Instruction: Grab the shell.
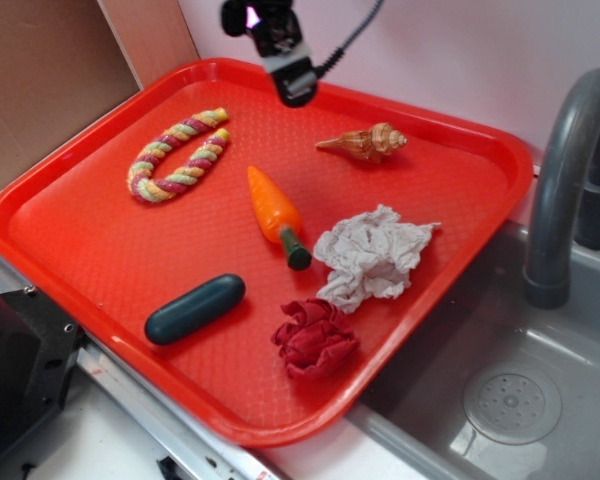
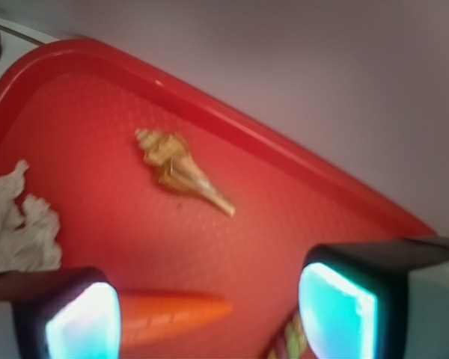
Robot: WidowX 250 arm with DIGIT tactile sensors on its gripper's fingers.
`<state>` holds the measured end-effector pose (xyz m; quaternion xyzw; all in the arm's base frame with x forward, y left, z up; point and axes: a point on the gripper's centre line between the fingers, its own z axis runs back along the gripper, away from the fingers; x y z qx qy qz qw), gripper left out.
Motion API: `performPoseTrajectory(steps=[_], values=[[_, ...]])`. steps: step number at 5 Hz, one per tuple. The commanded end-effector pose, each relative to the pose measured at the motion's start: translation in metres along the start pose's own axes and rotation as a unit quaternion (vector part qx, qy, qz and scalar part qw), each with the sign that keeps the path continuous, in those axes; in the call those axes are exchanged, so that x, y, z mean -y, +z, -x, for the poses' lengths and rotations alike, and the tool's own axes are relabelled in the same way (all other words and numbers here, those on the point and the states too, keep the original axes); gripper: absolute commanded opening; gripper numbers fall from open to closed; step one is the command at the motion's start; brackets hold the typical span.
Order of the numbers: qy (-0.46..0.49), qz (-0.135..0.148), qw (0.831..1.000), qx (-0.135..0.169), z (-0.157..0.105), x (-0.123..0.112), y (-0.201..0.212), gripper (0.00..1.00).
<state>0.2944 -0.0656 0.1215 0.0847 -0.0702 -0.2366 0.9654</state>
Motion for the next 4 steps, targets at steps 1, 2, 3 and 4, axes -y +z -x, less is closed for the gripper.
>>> performPoseTrajectory(steps=[1,2,3,4], values=[[-0.065,-0.014,0.998,-0.024,-0.038,0.005,-0.038,1.00],[-0.100,0.003,0.994,-0.050,-0.044,0.007,-0.064,1.00],[-0.118,0.006,0.990,-0.074,-0.040,0.006,-0.080,1.00],[-0.132,0.018,0.987,-0.090,-0.036,0.007,-0.093,1.00]])
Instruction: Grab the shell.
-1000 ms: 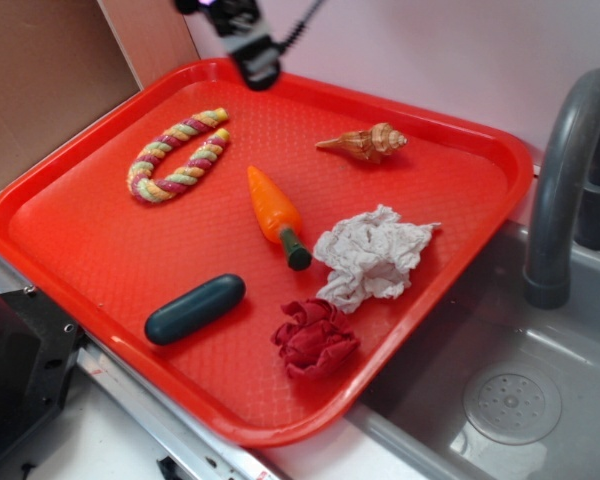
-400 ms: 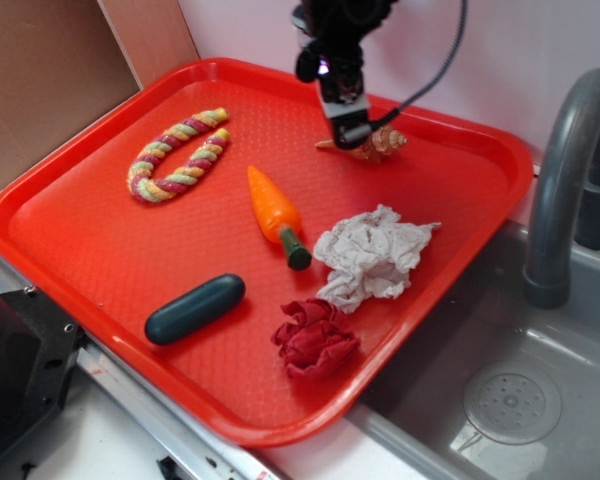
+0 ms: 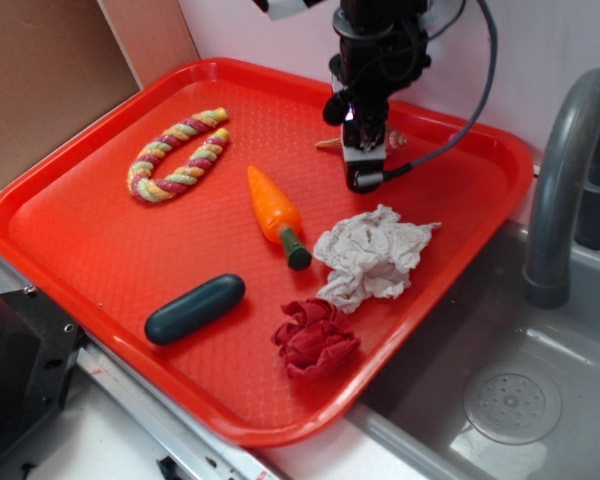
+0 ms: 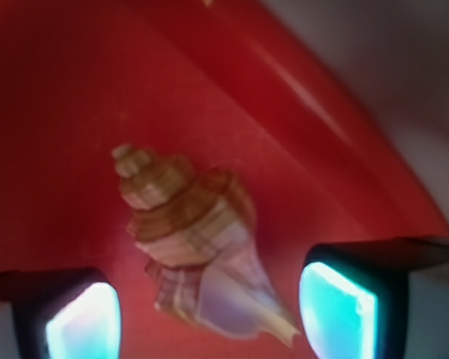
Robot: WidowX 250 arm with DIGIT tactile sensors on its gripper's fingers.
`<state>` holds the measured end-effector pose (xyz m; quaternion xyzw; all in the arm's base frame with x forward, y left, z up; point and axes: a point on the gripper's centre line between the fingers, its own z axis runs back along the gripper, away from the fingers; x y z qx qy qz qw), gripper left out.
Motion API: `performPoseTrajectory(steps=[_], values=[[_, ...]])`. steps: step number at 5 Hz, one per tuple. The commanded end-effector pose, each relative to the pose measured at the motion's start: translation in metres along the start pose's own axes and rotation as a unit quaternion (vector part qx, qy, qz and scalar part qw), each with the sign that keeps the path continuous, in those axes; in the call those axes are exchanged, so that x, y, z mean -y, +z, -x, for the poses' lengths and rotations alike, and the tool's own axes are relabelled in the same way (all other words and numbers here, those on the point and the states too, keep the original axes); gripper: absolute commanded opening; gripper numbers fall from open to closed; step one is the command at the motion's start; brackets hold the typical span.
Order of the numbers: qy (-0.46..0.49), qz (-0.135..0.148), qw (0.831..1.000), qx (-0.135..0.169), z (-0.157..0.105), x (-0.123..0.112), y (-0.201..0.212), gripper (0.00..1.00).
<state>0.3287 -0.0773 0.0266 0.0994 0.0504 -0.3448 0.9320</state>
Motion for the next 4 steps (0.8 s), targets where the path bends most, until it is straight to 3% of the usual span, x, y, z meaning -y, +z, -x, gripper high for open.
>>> performPoseTrajectory(steps=[1,3,4], values=[[0.003,-0.014,1.000,0.013,-0.006,-0.010,-0.004,0.00],[-0.005,0.000,1.000,0.012,-0.010,-0.009,-0.017,0.00],[0.055,0.000,0.998,0.003,0.006,-0.012,-0.013,0.00]])
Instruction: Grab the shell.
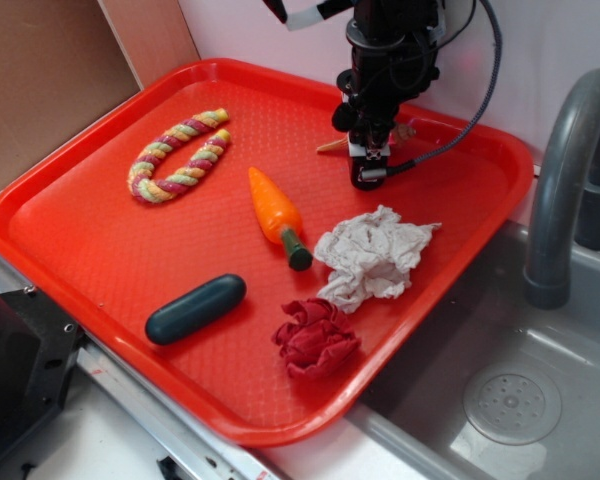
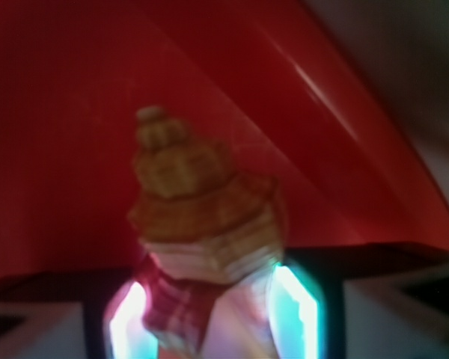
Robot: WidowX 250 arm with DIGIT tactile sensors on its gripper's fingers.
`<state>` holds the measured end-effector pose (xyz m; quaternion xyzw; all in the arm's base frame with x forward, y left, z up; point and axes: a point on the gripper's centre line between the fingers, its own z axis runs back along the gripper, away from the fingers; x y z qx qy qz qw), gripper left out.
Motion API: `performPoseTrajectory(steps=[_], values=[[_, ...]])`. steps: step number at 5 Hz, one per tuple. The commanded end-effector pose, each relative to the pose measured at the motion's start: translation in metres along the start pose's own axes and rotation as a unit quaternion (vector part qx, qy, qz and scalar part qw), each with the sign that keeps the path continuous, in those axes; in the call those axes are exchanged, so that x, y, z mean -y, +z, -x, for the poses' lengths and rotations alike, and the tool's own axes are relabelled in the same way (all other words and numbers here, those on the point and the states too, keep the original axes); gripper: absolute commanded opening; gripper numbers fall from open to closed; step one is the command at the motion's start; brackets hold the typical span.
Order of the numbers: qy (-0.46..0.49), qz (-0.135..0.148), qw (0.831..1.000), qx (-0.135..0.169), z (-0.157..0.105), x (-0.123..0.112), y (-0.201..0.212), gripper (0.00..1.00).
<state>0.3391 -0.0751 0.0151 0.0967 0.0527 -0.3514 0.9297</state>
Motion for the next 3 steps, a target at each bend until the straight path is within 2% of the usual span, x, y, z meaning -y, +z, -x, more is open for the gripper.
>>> performPoseTrajectory(steps=[1,2,3], values=[[0.192,-0.005,0.981,0.023,0.058,-0.003,0.034,0.00],[0.268,-0.013,0.963,0.024,0.099,0.016,0.074,0.00],[0.307,-0.018,0.951,0.038,0.120,0.025,0.105,0.00]])
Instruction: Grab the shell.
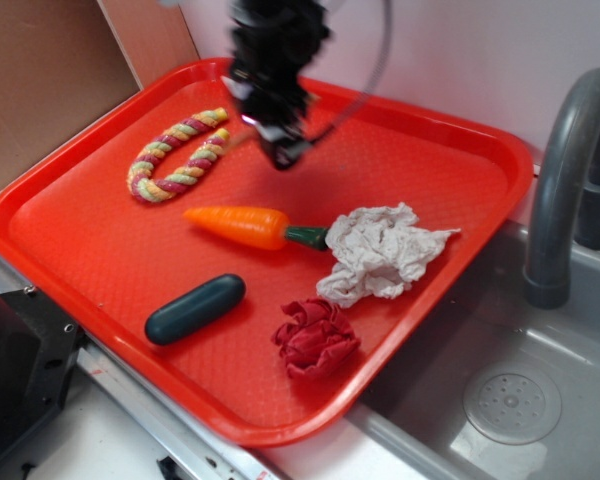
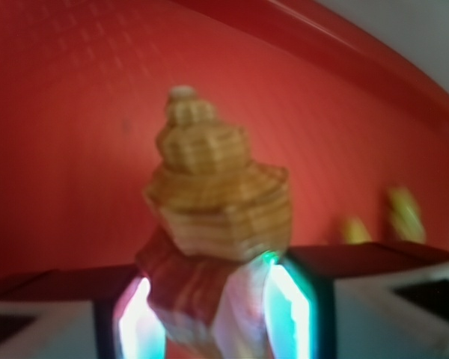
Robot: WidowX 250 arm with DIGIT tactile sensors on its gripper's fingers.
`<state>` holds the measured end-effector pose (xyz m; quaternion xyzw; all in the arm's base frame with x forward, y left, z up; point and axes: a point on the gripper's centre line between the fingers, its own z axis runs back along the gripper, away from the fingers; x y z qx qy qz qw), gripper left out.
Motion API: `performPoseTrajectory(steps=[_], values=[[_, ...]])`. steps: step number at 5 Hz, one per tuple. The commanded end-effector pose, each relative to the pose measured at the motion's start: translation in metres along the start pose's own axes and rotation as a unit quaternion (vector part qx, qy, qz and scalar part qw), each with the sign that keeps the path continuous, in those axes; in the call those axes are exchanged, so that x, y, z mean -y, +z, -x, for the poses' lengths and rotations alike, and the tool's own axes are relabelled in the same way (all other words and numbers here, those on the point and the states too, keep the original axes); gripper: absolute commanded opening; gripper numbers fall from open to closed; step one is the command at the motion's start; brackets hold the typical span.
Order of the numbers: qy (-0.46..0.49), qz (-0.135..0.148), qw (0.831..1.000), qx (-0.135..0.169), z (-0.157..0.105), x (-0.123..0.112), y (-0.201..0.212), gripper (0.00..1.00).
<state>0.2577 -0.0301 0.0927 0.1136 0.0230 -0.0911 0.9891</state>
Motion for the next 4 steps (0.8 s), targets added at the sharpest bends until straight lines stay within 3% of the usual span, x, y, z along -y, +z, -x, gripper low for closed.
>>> performPoseTrajectory(steps=[1,2,3,4], values=[[0.100,0.021,0.994,0.041,0.043,-0.003,0.083,0.00],[0.132,0.035,0.989,0.049,0.056,-0.008,0.113,0.00],[0.190,0.017,0.978,0.089,0.067,-0.017,0.130,0.00],[0.225,0.042,0.972,0.054,0.063,-0.021,0.123,0.00]])
